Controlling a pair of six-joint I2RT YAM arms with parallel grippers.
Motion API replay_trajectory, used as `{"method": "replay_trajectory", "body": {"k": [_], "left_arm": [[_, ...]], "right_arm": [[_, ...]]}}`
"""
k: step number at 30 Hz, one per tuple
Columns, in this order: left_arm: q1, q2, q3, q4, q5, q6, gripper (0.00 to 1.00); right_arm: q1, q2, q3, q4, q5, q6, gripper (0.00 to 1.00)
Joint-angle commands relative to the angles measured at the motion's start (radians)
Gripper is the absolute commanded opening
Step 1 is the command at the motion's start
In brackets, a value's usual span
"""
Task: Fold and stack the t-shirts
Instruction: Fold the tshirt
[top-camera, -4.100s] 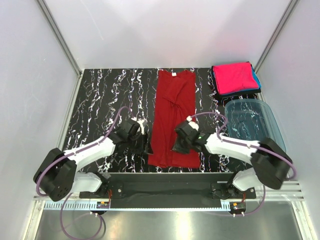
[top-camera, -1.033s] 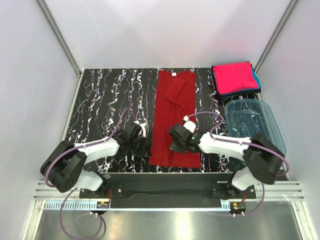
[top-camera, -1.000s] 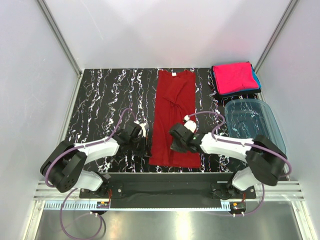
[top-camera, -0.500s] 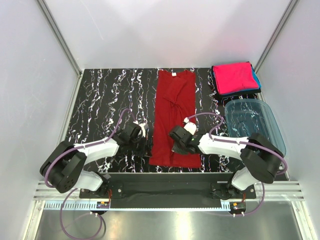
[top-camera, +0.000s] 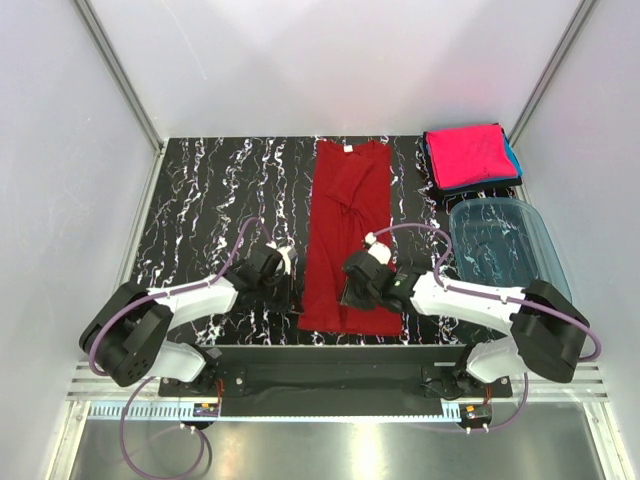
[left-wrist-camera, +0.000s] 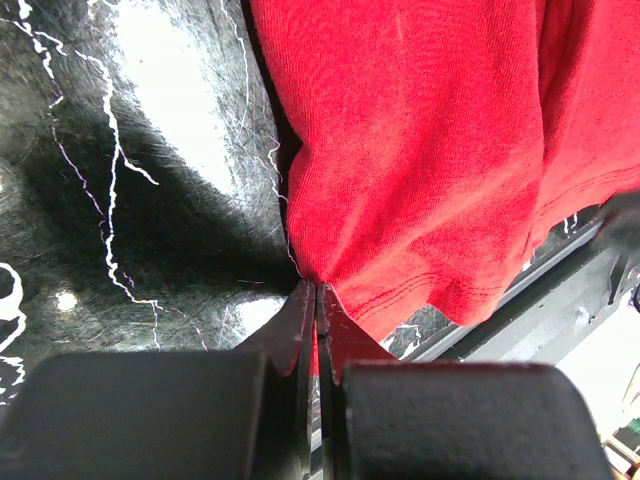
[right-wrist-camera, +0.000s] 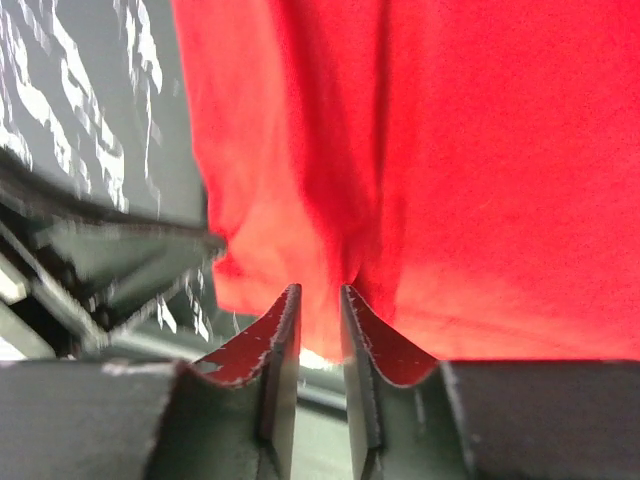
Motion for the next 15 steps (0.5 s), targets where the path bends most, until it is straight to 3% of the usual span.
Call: {"method": "replay_trajectory", "body": {"k": [1, 5, 10, 12, 14, 15], "left_arm": [[-0.002, 0.001, -0.004, -0.041, -0.016, 0.015, 0.00], [-0.002, 0.001, -0.007, -0.042, -0.014, 0.015, 0.00], [-0.002, -0.010, -0.008, -0.044, -0.016, 0.010, 0.00], [0.000, -0.014, -0.008, -0.044, -0.017, 0.009, 0.00], [-0.002, -0.016, -0.007, -0.047, -0.022, 0.009, 0.00], [-0.002, -0.014, -0.008, -0.045, -0.025, 0.009, 0.00]], "right_arm": [[0.044, -0.006, -0.044, 0.072, -0.069, 0.000, 0.30], [0.074, 0.049, -0.056, 0.123, -0.102, -0.008, 0.36], [0.081, 0.107, -0.055, 0.108, -0.095, -0.008, 0.32], [0.081, 0.118, -0.055, 0.106, -0.092, -0.016, 0.21], [0.081, 0.109, -0.049, 0.089, -0.077, -0.025, 0.00], [0.081, 0.101, -0.045, 0.069, -0.065, -0.025, 0.00]]}}
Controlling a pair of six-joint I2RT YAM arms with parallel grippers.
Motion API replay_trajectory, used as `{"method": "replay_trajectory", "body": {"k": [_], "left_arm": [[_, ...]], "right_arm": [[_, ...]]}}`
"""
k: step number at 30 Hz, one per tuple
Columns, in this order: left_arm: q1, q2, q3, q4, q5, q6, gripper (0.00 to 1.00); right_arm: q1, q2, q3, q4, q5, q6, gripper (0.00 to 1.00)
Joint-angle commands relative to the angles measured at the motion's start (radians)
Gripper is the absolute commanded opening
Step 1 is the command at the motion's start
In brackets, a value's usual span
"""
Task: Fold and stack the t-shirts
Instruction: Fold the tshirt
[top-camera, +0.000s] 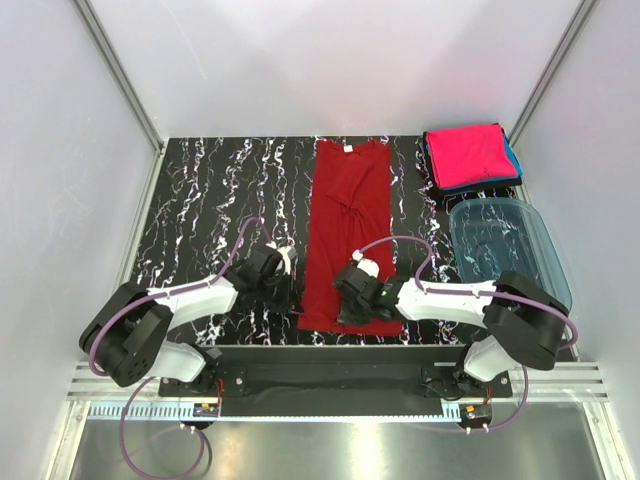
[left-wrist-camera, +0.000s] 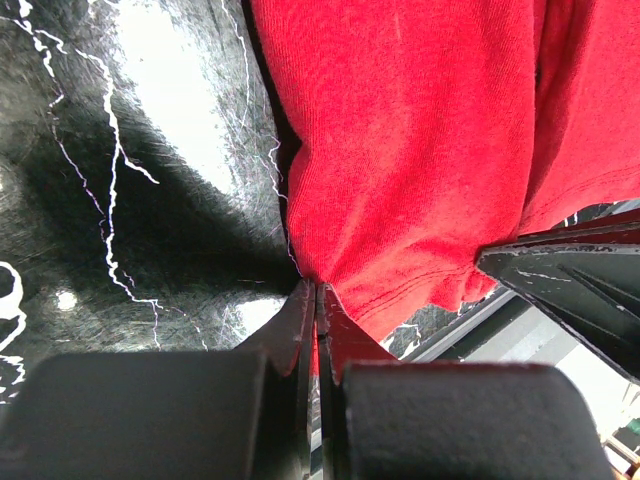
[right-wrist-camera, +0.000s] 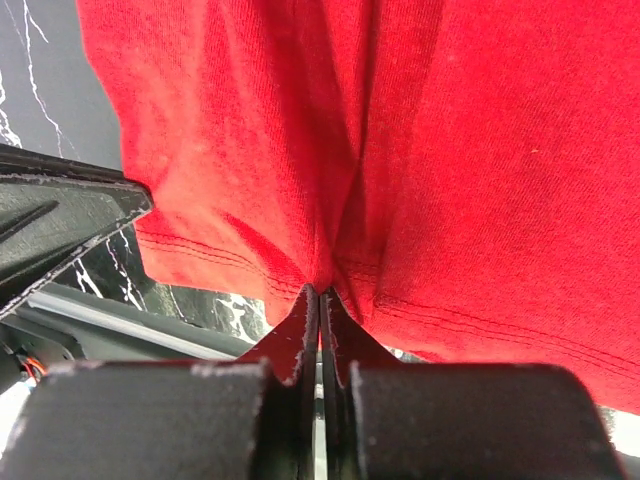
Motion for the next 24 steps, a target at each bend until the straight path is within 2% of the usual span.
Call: {"method": "replay_trajectory", "body": {"k": [1, 2, 5, 8, 16, 19, 23, 24], "left_arm": [[0.000, -0.012, -0.010, -0.045, -0.033, 0.009, 0.00], [0.000, -0.008, -0.010, -0.045, -0.036, 0.009, 0.00], [-0.002, -0.005, -0.014, -0.047, -0.041, 0.007, 0.00], [-0.002, -0.008, -0.016, -0.047, -0.048, 0.009, 0.00], [-0.002, -0.026, -0.011, -0.053, -0.024, 0.004, 0.00], [-0.002, -0.034, -0.001, -0.057, 0.014, 0.012, 0.15], [-0.002, -0.108, 0.016, -0.135, -0.040, 0.019, 0.26], [-0.002, -0.127, 0.027, -0.155, -0.056, 0.029, 0.27]], "right_arm": [[0.011, -0.034, 0.014, -0.036, 0.039, -0.012, 0.00], [0.011, -0.045, 0.034, -0.108, 0.076, -0.007, 0.00], [0.016, -0.093, 0.036, -0.184, 0.113, 0.008, 0.00], [0.020, -0.107, 0.004, -0.184, 0.107, 0.039, 0.00], [0.049, -0.019, 0.005, -0.113, 0.087, 0.045, 0.01], [0.049, 0.015, 0.010, -0.115, 0.092, 0.053, 0.07], [0.052, -0.014, 0.005, -0.138, 0.107, 0.070, 0.14], [0.054, -0.028, 0.005, -0.153, 0.115, 0.071, 0.21]]}}
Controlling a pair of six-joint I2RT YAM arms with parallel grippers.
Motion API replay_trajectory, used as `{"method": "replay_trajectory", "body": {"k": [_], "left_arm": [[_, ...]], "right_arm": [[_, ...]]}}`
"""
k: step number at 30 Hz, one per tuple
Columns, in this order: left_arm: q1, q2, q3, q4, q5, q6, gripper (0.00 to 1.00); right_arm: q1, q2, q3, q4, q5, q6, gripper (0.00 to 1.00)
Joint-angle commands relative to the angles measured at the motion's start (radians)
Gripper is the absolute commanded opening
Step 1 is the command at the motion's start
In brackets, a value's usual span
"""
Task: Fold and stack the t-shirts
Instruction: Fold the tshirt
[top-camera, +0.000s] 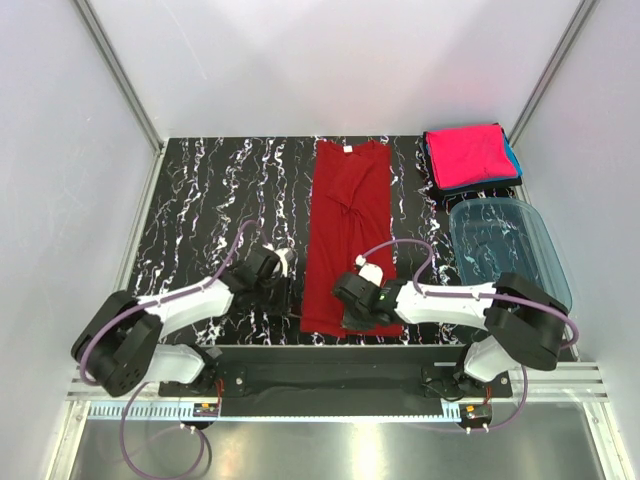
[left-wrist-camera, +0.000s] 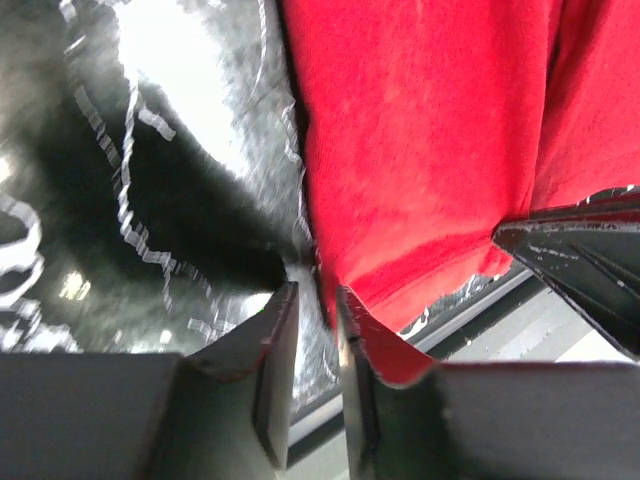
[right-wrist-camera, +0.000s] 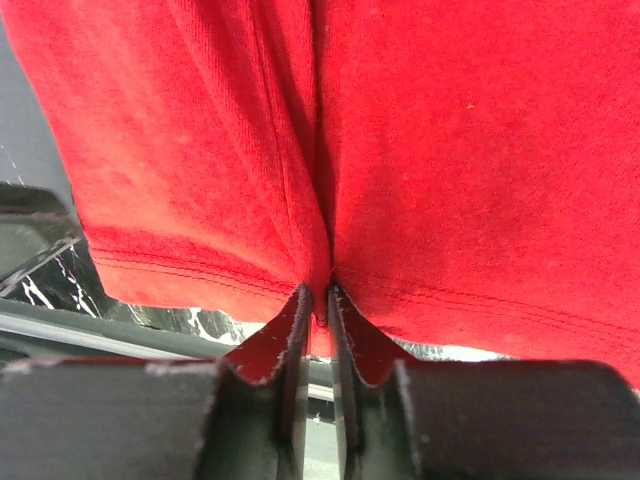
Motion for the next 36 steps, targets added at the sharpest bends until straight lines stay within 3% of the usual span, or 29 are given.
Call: {"method": "replay_trajectory", "body": {"k": [1, 2, 5, 10, 19, 22, 36], "left_arm": [[-0.001, -0.089, 0.036, -0.093, -0.072, 0.028, 0.29], [-0.001, -0.112, 0.044, -0.119, -0.079, 0.036, 0.36], [-0.003, -0.131, 0.056, -0.125, -0.051, 0.048, 0.43], [-0.014, -0.132, 0.021, -0.081, -0.007, 0.044, 0.46], [-0.038, -0.066, -0.043, 0.016, 0.012, 0.013, 0.51], [-0.043, -0.028, -0.056, 0.045, 0.003, 0.010, 0.51], [-0.067, 0.015, -0.070, 0.070, -0.003, -0.015, 0.43]], "right_arm": [[0.015, -0.061, 0.008, -0.090, 0.051, 0.025, 0.23], [0.013, -0.081, 0.009, -0.104, 0.059, 0.024, 0.24], [0.012, -0.167, 0.020, -0.124, 0.036, 0.010, 0.31], [0.001, -0.293, -0.003, -0.200, 0.002, -0.036, 0.37], [-0.264, -0.538, -0.152, -0.389, -0.048, -0.108, 0.42], [-0.336, -0.526, -0.189, -0.391, -0.102, -0.131, 0.45], [-0.337, -0.520, -0.222, -0.369, -0.084, -0.067, 0.49]]}}
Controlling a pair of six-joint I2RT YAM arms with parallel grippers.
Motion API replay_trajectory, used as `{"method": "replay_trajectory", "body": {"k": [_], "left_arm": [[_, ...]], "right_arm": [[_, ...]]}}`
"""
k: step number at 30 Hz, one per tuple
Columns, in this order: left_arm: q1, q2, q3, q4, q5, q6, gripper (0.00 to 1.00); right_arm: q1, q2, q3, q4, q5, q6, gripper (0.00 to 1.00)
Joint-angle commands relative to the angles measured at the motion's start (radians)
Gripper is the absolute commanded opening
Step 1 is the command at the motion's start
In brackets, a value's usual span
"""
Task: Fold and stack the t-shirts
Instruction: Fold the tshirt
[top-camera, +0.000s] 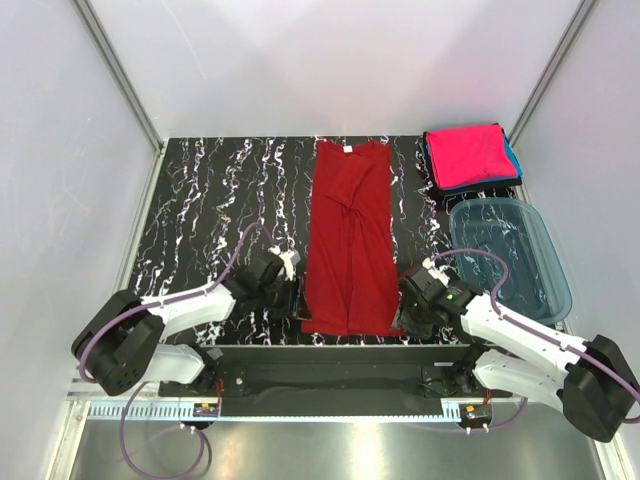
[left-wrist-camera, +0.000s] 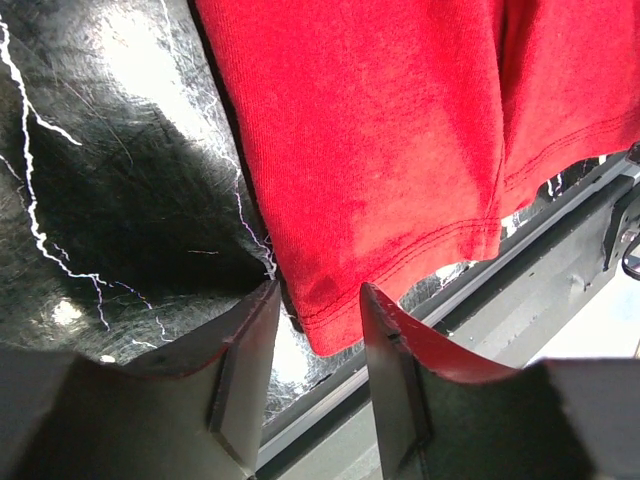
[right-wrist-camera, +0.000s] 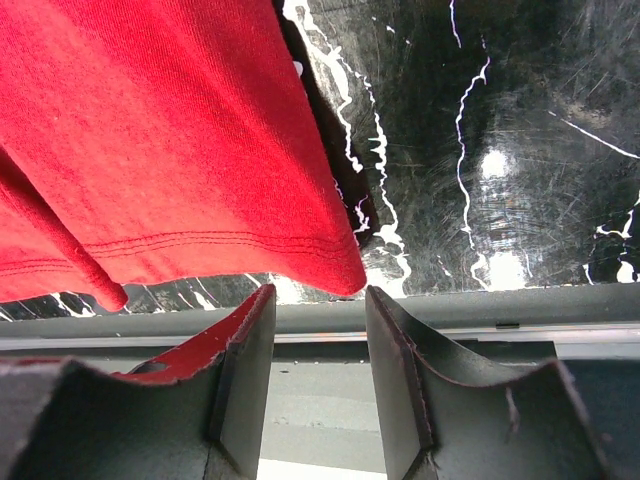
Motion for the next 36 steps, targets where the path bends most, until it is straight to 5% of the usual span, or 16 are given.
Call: {"method": "replay_trajectory", "body": {"k": [1, 13, 18, 20, 21, 23, 31, 36], "left_arm": [[-0.015, 0.020, -0.034, -0.024, -0.025, -0.004, 0.43], [-0.045, 0.004, -0.051, -0.029, -0.039, -0.037, 0.38], [-0.047, -0.003, -0.047, -0.030, -0.044, -0.049, 0.21], [-0.047, -0.025, -0.047, -0.036, -0.044, -0.063, 0.13], [-0.045, -0.037, -0.047, -0.040, -0.045, -0.066, 0.00], [-0.045, -0.049, -0.039, -0.047, -0.048, -0.082, 0.00], [-0.036, -0.036, 0.122, -0.125, -0.064, -0.103, 0.00], [0.011, 0.065, 0.255, -0.168, -0.031, -0.092, 0.00]], "right_arm": [[-0.005, -0.015, 0.000, 0.000, 0.026, 0.024, 0.49], [-0.005, 0.094, 0.050, -0.008, 0.061, 0.033, 0.42], [-0.005, 0.094, 0.053, -0.006, 0.074, 0.034, 0.28], [-0.005, 0.091, 0.050, -0.003, 0.080, 0.031, 0.13], [-0.005, 0.083, 0.047, 0.003, 0.084, 0.024, 0.09], [-0.005, 0.075, 0.046, 0.004, 0.091, 0.018, 0.00], [-0.007, 0.046, 0.136, 0.014, 0.123, -0.057, 0.00], [-0.020, 0.165, 0.272, 0.024, 0.155, -0.201, 0.00]]}}
